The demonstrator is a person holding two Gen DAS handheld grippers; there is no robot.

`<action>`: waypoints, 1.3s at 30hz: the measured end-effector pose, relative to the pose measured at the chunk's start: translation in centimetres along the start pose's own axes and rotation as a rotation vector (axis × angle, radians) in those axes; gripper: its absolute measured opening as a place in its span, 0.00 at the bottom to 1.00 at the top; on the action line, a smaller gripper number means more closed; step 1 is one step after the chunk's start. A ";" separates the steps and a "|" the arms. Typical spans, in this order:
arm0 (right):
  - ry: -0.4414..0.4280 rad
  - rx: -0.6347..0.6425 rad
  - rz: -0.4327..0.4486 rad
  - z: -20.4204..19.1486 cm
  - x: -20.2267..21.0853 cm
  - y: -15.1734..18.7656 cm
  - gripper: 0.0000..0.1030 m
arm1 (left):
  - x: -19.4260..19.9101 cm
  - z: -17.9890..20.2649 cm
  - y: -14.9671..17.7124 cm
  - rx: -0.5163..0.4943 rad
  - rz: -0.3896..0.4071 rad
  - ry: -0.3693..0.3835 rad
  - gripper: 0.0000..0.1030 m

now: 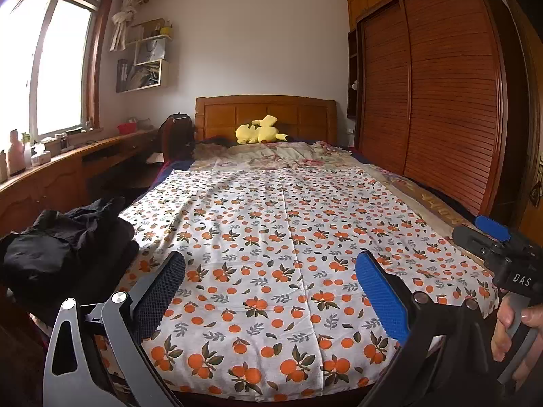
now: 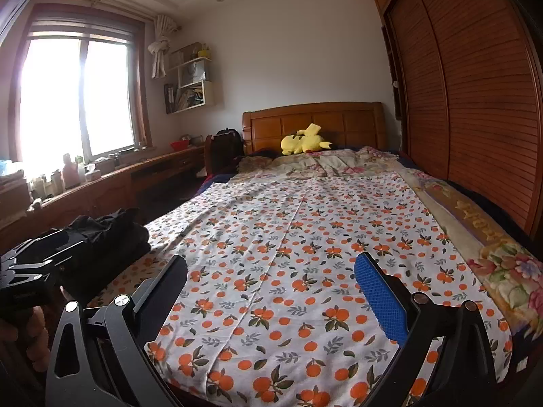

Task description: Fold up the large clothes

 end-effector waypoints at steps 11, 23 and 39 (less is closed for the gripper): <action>0.007 0.008 -0.005 0.1 -0.4 0.4 0.93 | 0.0 -0.1 0.1 -0.002 0.002 -0.010 0.98; 0.009 0.009 -0.006 0.2 -0.4 0.5 0.93 | 0.1 -0.1 0.1 -0.004 0.006 -0.013 0.98; 0.010 0.010 -0.007 0.1 -0.3 0.4 0.93 | 0.2 -0.2 0.2 -0.008 0.008 -0.016 0.98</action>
Point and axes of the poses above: each gripper's, at about its wrist camera, not at the fingertips, and x roughly against the way its jaws point, z to its right, y to its underside, the point moved 7 cm from there along -x, roughly the way its jaws point, and after that the axes turned 1 degree about -y, right-handed, at the moved point
